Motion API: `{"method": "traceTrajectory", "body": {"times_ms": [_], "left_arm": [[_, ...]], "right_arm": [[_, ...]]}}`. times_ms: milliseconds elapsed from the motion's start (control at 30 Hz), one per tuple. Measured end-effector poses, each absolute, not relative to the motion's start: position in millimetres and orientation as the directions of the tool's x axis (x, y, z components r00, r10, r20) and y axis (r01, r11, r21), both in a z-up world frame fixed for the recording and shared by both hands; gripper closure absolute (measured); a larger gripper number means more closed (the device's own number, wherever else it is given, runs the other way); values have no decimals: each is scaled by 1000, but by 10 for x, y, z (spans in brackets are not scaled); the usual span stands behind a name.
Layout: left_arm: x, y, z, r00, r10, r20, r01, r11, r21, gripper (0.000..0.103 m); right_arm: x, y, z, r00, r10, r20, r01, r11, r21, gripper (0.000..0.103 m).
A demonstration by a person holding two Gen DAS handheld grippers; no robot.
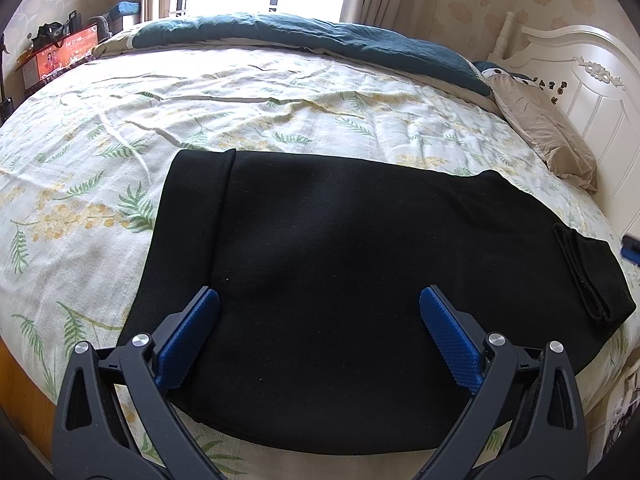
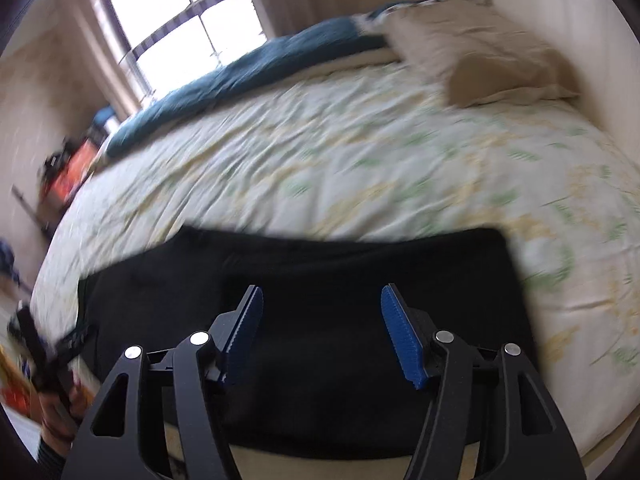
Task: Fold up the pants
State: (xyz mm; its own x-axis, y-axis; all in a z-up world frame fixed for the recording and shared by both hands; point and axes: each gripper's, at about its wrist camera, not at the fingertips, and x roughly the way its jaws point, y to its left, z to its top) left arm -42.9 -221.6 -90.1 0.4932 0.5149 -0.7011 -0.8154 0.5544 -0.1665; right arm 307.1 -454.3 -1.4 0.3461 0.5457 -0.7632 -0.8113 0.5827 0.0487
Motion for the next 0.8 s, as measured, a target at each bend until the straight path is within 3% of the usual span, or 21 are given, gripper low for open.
{"method": "traceTrajectory", "body": {"times_ms": [267, 533, 800], "left_arm": [[-458, -2245, -852, 505, 508, -697, -806, 567, -170, 3], [-1032, -2216, -640, 512, 561, -651, -839, 490, -237, 3], [-1510, -1779, -900, 625, 381, -682, -769, 451, -453, 3]], "right_arm": [[2834, -4257, -538, 278, 480, -832, -824, 565, 50, 42], [2772, -4261, -561, 307, 482, -821, -818, 574, 31, 40], [2681, -4199, -598, 333, 467, -819, -824, 566, -12, 32]]}}
